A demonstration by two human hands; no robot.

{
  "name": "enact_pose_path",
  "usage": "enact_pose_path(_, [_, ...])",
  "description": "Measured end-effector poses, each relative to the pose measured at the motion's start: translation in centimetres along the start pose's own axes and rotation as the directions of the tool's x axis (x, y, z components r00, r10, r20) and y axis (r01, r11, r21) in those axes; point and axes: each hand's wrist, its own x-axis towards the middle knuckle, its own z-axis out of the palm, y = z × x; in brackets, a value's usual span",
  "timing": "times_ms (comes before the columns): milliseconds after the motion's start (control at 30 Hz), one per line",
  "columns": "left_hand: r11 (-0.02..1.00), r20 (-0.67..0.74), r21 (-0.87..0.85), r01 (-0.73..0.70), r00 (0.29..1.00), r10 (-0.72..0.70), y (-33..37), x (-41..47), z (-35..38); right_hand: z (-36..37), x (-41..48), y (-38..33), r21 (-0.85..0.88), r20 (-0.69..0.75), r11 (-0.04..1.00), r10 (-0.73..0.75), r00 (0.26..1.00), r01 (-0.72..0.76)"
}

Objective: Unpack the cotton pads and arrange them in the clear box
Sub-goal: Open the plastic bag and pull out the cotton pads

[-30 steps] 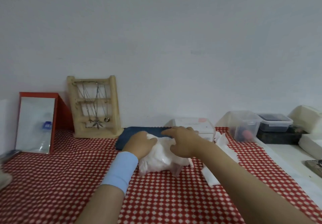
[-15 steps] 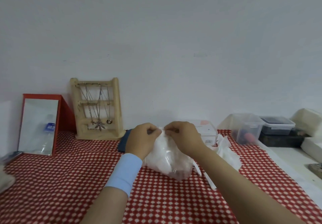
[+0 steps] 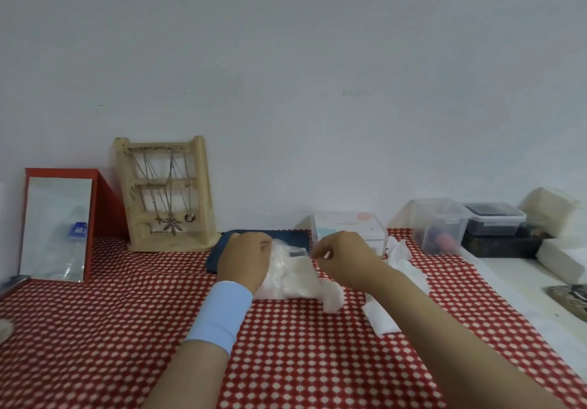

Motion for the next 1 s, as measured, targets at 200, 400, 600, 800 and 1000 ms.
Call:
enact_pose_path(200, [0.991,0.028,-0.124,0.051,0.998,-0.048,-1.8,0.7,-0.6,3.4,1.1,-2.0,-0.093,-0.039,0.966,-0.244,0.969,0.240])
enact_pose_path(400, [0.947,0.210,-0.295,0.126,0.976,-0.065,-3.0,0.5,-1.5,4.6,2.2,-4.4,-0.192,0.080,0.932,-0.298,0.951,0.308])
enact_pose_path(600, [0.767,0.441,-0.587,0.261,0.897,0.033,-4.9,0.1,-2.0,6.1,4.3,-6.4,-0.359,0.202,0.917,-0.107,0.974,0.175])
enact_pose_path(800, [0.958,0.585,-0.271,0.091,0.806,0.088,-6.4,-0.3,-2.1,6.8,5.6,-8.2,-0.367,0.281,0.925,0.013,0.960,0.095])
enact_pose_path(1000, [0.997,0.517,-0.074,-0.021,0.854,0.056,-6.9,0.7,-0.5,7.4,6.7,-9.0,-0.398,0.391,0.913,0.087,0.916,0.083])
